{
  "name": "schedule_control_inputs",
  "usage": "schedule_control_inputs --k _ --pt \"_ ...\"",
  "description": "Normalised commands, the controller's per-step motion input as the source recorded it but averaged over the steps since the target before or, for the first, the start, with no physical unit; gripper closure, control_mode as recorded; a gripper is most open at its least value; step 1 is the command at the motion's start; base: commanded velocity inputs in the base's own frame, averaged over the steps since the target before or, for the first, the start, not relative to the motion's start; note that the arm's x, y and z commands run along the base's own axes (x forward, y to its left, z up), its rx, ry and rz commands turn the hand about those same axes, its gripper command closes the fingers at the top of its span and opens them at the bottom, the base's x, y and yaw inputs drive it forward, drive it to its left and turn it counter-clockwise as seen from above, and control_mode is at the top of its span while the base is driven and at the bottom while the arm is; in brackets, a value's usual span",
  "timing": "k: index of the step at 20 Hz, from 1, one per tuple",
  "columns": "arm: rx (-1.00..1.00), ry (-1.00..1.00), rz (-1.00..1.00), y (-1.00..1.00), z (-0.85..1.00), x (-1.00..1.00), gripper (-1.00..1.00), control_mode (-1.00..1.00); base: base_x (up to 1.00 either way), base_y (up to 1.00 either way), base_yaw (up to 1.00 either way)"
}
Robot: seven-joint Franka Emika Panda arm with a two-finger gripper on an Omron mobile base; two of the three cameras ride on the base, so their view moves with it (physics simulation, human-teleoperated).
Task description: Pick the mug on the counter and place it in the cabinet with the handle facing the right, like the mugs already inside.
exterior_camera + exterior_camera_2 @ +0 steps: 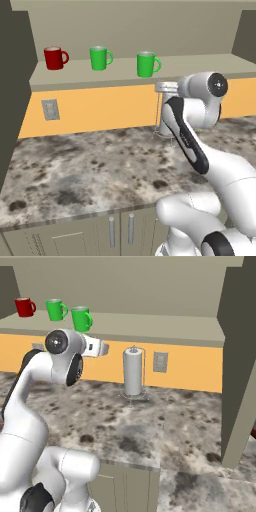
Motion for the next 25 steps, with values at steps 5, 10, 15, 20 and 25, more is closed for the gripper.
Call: schedule_control_inputs --k 5,10,15,20,25 --pt "0.09 -0.01 -0.04 -0.08 -0.4 -0.51 -1.0 -1.0 0.0 0.0 0.0" --pt "0.01 0.02 -0.03 -0.02 -0.37 -0.55 -1.0 -1.0 0.0 0.0 0.0" --pt "0.0 0.05 -0.02 0.0 -0.44 -0.47 -1.0 -1.0 0.0 0.0 0.0" --pt "0.0 0.17 0.0 0.0 -0.38 -0.13 -1.0 -1.0 0.0 0.0 0.0" --pt "-0.04 0.29 0.0 0.04 -0.27 0.02 -1.0 -1.0 0.0 0.0 0.0"
